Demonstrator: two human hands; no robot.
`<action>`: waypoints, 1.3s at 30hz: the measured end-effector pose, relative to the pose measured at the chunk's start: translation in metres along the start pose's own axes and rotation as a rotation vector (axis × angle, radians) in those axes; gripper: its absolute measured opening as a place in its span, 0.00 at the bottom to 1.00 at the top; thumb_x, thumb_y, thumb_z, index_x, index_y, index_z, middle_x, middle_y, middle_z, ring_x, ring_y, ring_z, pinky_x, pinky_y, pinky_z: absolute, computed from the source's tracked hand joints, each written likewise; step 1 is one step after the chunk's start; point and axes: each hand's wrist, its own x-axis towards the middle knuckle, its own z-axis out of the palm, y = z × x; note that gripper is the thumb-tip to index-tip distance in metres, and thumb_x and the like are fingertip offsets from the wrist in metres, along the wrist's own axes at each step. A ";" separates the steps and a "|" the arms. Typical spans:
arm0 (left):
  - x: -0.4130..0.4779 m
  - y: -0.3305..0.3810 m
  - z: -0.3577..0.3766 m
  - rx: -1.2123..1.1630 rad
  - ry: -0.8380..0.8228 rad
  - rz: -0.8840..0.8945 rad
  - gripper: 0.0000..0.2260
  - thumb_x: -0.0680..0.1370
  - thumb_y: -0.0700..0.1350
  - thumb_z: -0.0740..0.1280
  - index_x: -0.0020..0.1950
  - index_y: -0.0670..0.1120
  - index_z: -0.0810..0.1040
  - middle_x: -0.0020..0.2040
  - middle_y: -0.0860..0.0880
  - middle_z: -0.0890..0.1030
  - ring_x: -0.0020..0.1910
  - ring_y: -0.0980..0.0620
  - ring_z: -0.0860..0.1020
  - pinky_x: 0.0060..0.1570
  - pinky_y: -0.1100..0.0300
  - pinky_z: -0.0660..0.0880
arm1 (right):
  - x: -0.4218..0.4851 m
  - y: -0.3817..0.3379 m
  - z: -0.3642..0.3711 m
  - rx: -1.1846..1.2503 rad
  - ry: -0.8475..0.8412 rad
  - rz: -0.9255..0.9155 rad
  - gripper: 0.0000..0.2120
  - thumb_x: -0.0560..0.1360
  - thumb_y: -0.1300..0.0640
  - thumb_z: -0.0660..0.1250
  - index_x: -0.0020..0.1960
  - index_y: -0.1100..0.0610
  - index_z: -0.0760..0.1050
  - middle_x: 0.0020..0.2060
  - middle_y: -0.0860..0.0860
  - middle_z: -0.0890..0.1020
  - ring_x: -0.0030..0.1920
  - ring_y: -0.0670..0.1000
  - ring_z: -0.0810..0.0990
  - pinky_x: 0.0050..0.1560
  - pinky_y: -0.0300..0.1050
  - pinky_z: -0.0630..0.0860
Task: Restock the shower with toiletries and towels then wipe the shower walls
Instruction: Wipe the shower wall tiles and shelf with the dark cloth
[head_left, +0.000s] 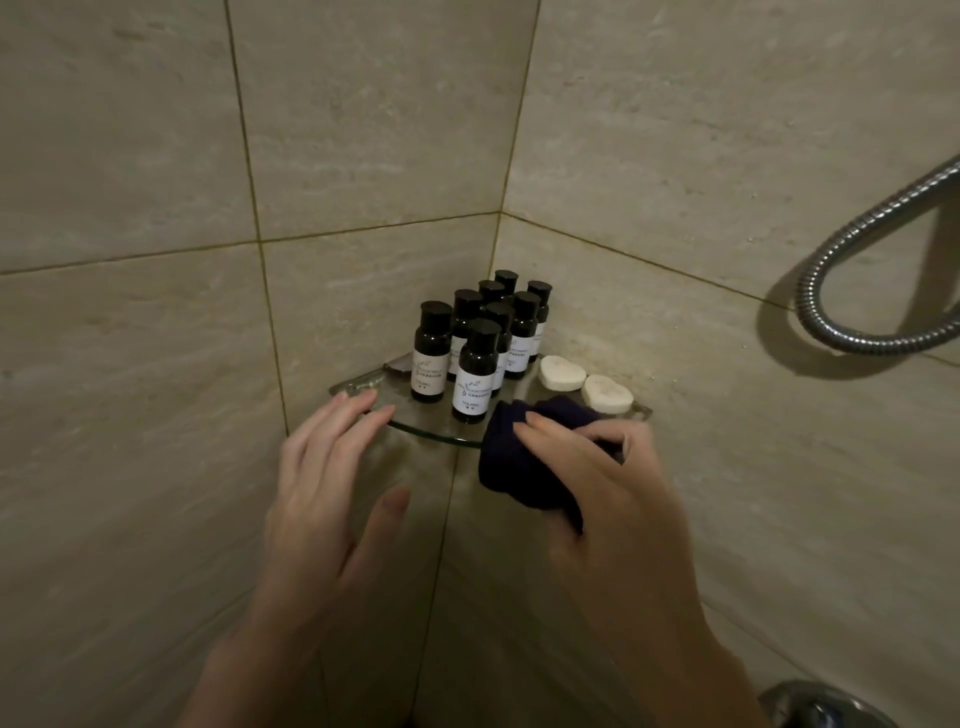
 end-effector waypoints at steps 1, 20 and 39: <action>0.000 0.000 0.000 0.008 0.001 -0.001 0.31 0.83 0.63 0.49 0.74 0.43 0.70 0.76 0.47 0.69 0.78 0.48 0.61 0.76 0.66 0.51 | -0.006 0.002 -0.001 0.023 0.009 -0.004 0.22 0.68 0.61 0.66 0.61 0.54 0.82 0.56 0.39 0.72 0.51 0.47 0.75 0.42 0.39 0.76; -0.032 0.103 0.105 -1.590 -0.583 -1.373 0.32 0.75 0.64 0.62 0.58 0.38 0.84 0.62 0.38 0.82 0.62 0.40 0.80 0.70 0.46 0.68 | -0.068 0.043 -0.019 1.394 -0.258 1.606 0.14 0.65 0.53 0.73 0.44 0.63 0.86 0.41 0.61 0.86 0.38 0.58 0.86 0.45 0.51 0.78; 0.002 0.246 0.103 -1.223 0.124 -1.072 0.08 0.79 0.48 0.69 0.56 0.48 0.83 0.47 0.49 0.88 0.48 0.49 0.86 0.50 0.53 0.80 | -0.101 0.133 -0.117 0.707 -0.144 0.910 0.08 0.73 0.59 0.72 0.51 0.53 0.85 0.46 0.47 0.88 0.50 0.47 0.87 0.53 0.50 0.82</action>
